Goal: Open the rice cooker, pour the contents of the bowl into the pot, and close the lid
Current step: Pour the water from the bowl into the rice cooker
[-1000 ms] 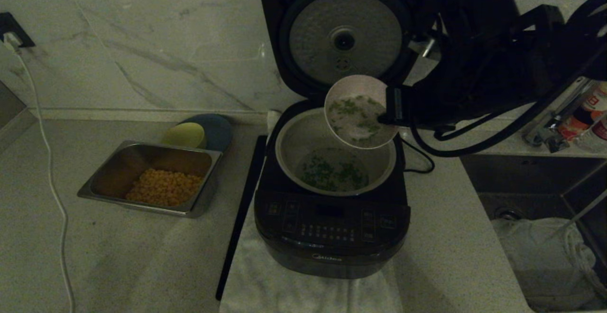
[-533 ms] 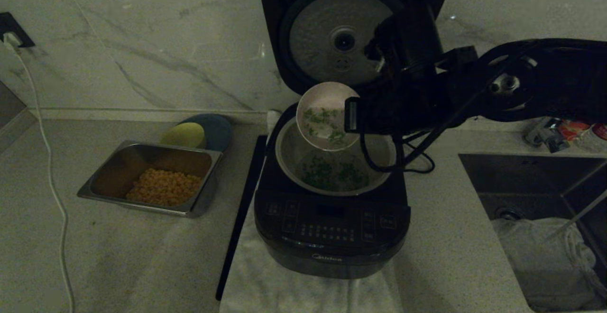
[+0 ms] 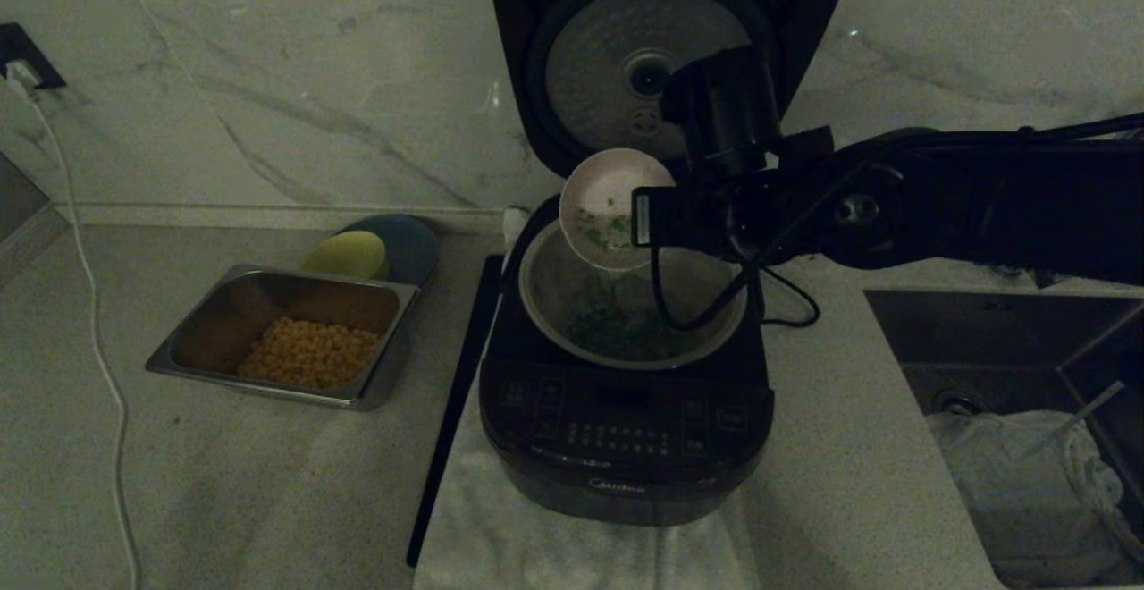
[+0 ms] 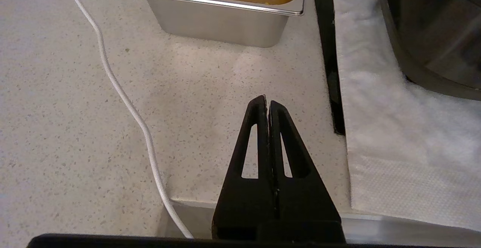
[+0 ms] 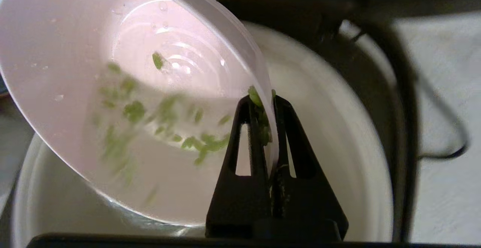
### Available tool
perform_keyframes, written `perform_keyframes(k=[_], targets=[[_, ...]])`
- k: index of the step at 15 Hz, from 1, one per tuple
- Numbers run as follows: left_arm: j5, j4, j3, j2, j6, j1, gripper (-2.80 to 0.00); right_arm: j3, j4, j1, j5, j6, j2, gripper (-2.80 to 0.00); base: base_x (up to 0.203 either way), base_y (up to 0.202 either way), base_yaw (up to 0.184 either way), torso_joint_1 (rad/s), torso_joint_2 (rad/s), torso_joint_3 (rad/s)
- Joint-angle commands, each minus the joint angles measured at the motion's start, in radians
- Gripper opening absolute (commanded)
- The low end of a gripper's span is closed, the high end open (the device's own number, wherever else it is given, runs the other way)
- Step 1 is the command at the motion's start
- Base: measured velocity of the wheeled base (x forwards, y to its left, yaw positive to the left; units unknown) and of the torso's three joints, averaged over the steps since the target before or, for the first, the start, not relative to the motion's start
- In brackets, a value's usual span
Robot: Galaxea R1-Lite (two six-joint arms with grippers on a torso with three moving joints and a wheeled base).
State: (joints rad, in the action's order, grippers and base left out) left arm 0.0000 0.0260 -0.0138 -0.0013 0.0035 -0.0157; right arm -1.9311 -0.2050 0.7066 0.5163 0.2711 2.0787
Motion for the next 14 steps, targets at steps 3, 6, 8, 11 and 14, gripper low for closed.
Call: perform_keyframes(k=[3, 6, 8, 11, 14], targets=[[0.0, 0.0, 0.0, 0.0, 0.0, 0.0, -2.8, 0.012, 0.134, 0.011, 0.121, -0.151, 0.021, -2.8, 0.0, 0.0, 0.0, 0.0, 0.0, 0.0], [0.0, 0.0, 0.0, 0.0, 0.0, 0.0, -2.8, 0.076, 0.311, 0.026, 0.16, -0.277, 0.023, -2.8, 0.0, 0.0, 0.0, 0.0, 0.0, 0.0], [0.0, 0.0, 0.0, 0.0, 0.0, 0.0, -2.8, 0.131, 0.462, 0.035, 0.202, -0.376, 0.022, -2.8, 0.0, 0.0, 0.0, 0.0, 0.0, 0.0], [0.0, 0.0, 0.0, 0.0, 0.0, 0.0, -2.8, 0.262, 0.786, 0.053, 0.229, -0.555, 0.02, -2.8, 0.0, 0.0, 0.0, 0.0, 0.0, 0.0], [0.0, 0.0, 0.0, 0.0, 0.0, 0.0, -2.8, 0.372, 1.174, 0.068, 0.234, -0.774, 0.038, -2.8, 0.0, 0.0, 0.0, 0.0, 0.0, 0.0]])
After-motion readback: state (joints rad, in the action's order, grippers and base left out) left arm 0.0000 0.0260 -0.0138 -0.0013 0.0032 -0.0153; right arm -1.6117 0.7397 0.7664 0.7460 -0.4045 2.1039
